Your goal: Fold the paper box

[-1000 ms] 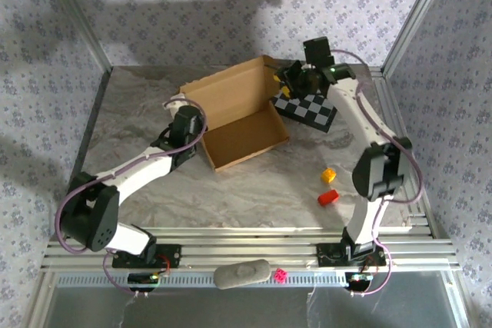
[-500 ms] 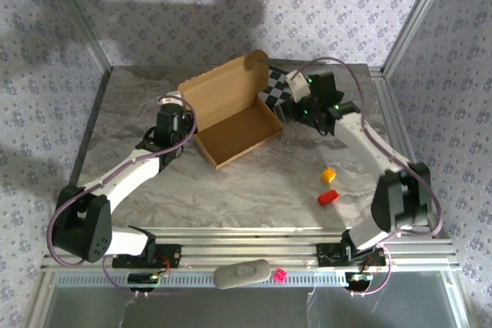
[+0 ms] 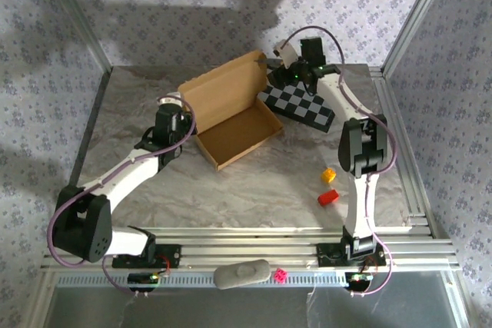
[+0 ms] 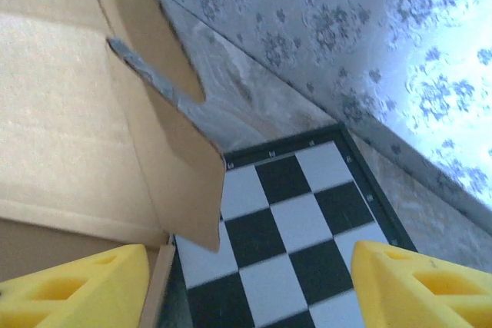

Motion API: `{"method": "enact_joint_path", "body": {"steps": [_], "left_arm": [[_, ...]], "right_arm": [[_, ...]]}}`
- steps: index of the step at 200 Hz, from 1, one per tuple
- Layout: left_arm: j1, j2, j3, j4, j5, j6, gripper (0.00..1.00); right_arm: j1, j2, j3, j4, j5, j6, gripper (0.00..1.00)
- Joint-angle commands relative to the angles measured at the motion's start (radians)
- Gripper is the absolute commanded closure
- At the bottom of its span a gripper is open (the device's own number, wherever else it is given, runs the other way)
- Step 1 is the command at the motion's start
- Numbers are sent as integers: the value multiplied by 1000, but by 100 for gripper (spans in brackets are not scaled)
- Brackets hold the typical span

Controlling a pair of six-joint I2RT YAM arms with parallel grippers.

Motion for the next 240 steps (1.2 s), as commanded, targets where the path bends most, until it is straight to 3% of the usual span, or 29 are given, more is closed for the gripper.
{"method": "enact_joint_path", "body": {"steps": [1,81,94,123,146,155,190,209,220,240], "left_arm": [[12,10,50,-8,8,-1,100],[18,67,113,-23,37,-4,100],[18,77,123,-28,37,-3,100],[18,105,141,-28,33,-5,100],[19,128,151,-18,28,-16,100],[18,136,154,-12,26,-22,100],[14,153,161,5,10,-86,100],[4,159,171,5,-6,-120,100],[-2,161,179,0,-19,-140,100],[-10,166,188,-5,-40,-171,100]], "right_arm": [[3,65,87,-18,-132,-9,28],[25,256,270,20,-253,62,31],[33,271,284,14,-261,62,41],[56,269,301,-58,-210,24,80],[65,230,283,-92,-137,39,94],[77,201,253,-88,-74,50,100],[151,58,64,34,226,224,100],[221,-33,-100,166,504,385,100],[260,-74,-164,206,703,553,100],[319,-159,-300,284,934,802,100]]}}
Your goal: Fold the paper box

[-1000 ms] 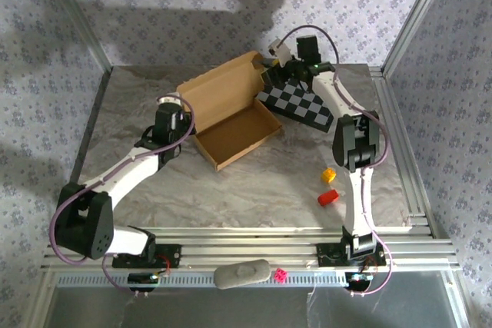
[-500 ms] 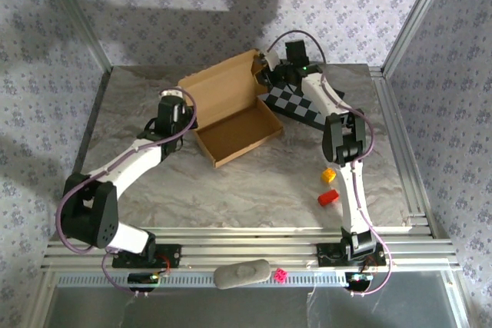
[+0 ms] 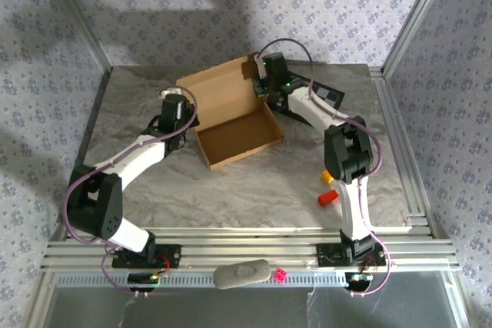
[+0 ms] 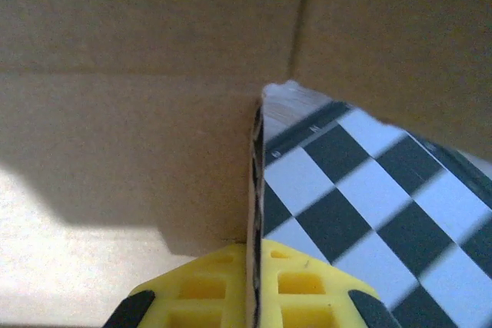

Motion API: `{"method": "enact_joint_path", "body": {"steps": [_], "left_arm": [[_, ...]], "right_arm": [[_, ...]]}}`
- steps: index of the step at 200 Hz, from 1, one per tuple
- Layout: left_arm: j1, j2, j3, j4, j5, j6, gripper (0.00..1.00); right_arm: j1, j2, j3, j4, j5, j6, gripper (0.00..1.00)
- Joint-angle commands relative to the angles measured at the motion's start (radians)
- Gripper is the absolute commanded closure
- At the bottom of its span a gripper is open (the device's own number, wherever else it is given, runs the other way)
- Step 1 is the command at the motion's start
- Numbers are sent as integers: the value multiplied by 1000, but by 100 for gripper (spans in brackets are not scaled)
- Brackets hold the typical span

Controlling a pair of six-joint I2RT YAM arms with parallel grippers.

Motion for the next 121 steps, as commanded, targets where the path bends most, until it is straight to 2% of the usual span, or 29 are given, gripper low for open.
{"method": "enact_joint_path", "body": {"steps": [1,33,68,121], "left_arm": [[-23,10,54,41,-13,-63,100],[-25,3,43,48,-47,-129,100],[-27,9,17,88,-58,-185,100],[-44,12,-30,157,-81,-237,100]], "right_arm": [[79,-110,-121,129,395,386,100],[126,-170,-206,147,505,692,100],[164,-215,-248,-8,605,1034,100],[187,-242,-309,-95,604,1294,100]]}}
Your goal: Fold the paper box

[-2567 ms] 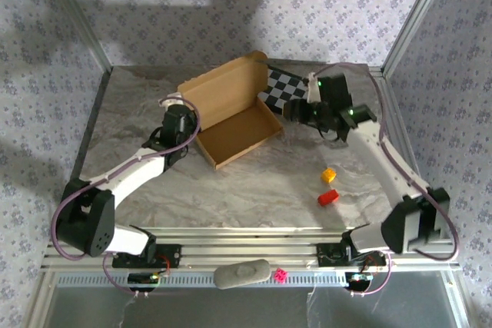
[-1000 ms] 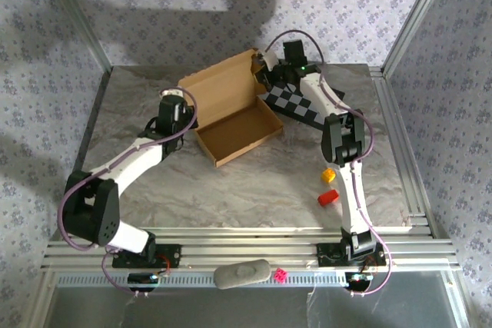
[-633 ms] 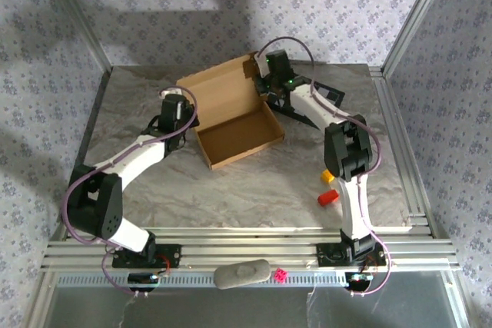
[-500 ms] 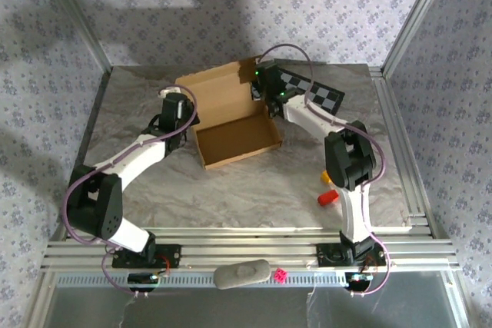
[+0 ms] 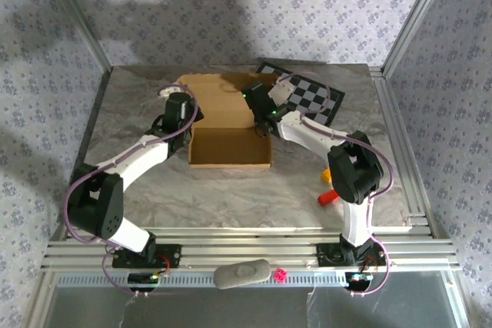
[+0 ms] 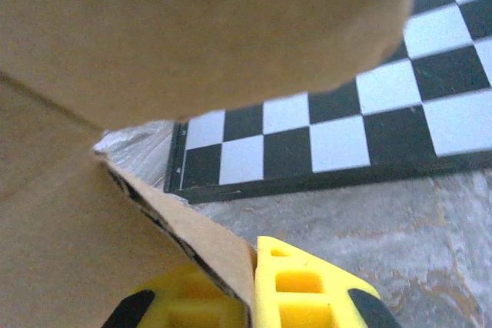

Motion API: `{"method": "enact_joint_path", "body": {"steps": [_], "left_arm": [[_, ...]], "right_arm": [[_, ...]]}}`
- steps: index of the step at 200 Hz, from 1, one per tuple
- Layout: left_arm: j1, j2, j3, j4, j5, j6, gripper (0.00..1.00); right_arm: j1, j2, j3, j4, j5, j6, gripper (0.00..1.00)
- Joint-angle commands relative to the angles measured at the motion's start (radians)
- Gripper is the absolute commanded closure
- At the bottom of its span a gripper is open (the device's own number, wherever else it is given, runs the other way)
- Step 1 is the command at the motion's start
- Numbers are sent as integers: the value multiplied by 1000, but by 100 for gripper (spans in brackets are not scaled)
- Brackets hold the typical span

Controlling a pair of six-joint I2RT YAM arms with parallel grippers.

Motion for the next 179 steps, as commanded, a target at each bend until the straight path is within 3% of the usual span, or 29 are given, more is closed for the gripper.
{"method": "enact_joint_path", "body": {"steps": [1,50,75,117,124,148,179], "left_arm": [[-8,6,-29,65,-32,-69,100],[-12,-35,-71,69,-40,-66,100],[-16,-57,-69,27,-32,-2,100],[-29,-101,-82,-27,-37,191,100],[-29,-109,-97,-16,-35,223,100],[-28,-127,-135,22,-30,325,100],[-25,-146,-166,81,-15,409,100]], "right_arm": [[1,-46,-17,-45,50,249,100],[23,-74,1,-143,40,247,98],[31,-92,20,-203,27,167,92],[41,-196,37,-304,-17,-95,37],[39,-230,27,-298,-49,-155,32],[-23,-371,-12,-289,-292,-303,28],[-234,-523,-56,-304,-546,-305,24]]}}
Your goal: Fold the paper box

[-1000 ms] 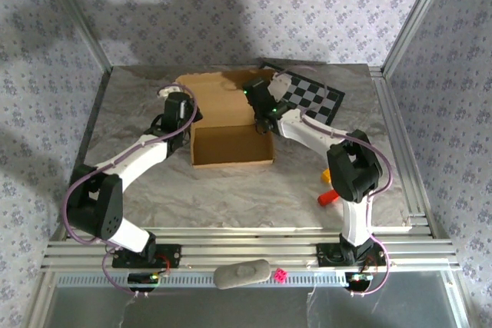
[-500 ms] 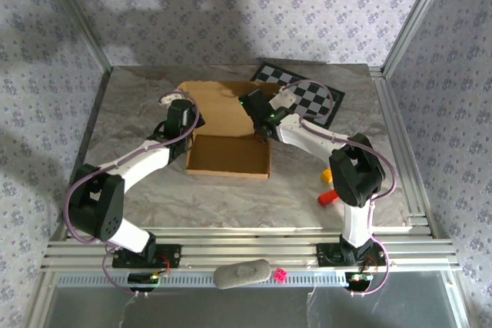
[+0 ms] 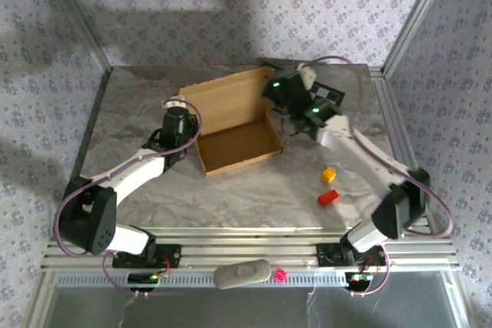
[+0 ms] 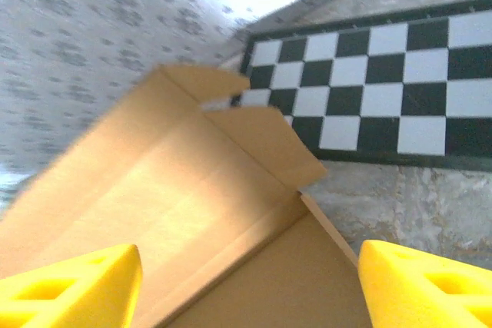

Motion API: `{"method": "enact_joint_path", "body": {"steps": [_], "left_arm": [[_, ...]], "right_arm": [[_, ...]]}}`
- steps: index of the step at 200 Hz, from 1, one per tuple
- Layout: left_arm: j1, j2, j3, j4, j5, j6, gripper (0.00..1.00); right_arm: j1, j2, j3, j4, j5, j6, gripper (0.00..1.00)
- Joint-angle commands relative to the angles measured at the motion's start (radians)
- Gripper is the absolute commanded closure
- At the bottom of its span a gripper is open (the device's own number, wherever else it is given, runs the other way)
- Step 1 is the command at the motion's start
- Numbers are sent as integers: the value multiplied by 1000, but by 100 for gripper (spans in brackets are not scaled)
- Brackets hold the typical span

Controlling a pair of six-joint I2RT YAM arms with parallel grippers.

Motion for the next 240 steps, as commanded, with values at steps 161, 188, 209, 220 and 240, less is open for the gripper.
{"method": "enact_joint_path", "body": {"steps": [161,188,209,220,240], "left_arm": [[27,0,20,100,63,162,100],[30,25,34,110,75,154,100],[30,39,41,118,76,145,100],[30,44,42,127,77,135,100],[30,53,41,142,83,115,100]], "right_arm": [[-354,675,602,-171,-939,430,27],[-325,636,504,-138,-969,499,28],[-315,580,409,-86,-976,565,29],[-313,537,337,-37,-952,608,28],[-305,494,263,44,-946,684,28]]}}
